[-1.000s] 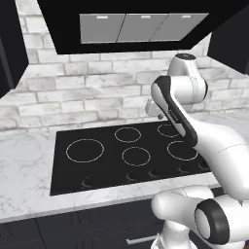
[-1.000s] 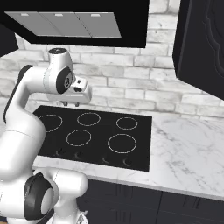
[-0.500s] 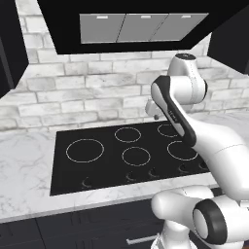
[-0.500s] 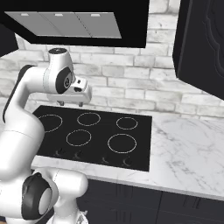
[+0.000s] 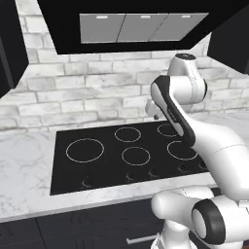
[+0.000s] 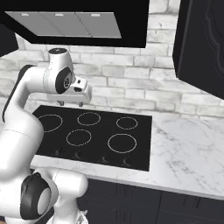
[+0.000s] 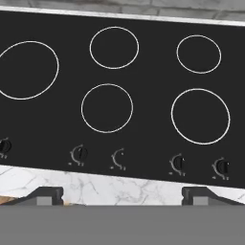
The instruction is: Close all open cabinet doors.
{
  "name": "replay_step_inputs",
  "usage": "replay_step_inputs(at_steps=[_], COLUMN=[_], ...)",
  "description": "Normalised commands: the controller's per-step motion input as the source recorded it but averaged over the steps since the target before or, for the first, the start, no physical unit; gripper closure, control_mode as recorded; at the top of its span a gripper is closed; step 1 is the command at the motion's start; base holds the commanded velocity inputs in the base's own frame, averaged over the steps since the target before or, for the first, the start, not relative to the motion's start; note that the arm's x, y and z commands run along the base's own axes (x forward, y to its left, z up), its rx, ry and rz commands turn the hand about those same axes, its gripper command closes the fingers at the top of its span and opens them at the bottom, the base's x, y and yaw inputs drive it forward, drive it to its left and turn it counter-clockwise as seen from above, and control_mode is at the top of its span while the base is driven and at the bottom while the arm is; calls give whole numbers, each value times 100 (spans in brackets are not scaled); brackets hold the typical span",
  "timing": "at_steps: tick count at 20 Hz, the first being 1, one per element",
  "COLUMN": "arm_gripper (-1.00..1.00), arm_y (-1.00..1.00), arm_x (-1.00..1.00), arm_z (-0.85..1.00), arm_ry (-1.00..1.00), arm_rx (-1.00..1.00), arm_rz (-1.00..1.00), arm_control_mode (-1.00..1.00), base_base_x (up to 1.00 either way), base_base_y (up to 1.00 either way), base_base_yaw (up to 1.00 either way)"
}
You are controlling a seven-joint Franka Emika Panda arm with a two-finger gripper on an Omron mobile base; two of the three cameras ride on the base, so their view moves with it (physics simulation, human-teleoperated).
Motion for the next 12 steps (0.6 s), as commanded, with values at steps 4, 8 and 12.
replay_step_inputs(at_steps=[4, 8, 12], arm_gripper=[-100, -100, -100], arm_y=[0, 0, 0], arm_x=[0, 0, 0], arm_z=[0, 0, 0], arm_ry=[0, 0, 0], arm_rx=[0, 0, 0], arm_rz=[0, 0, 0], arm_control_mode=[100, 100, 100], base_base_x=[-59, -65, -57], base_base_y=[-4, -6, -2], base_base_yaw=[0, 0, 0])
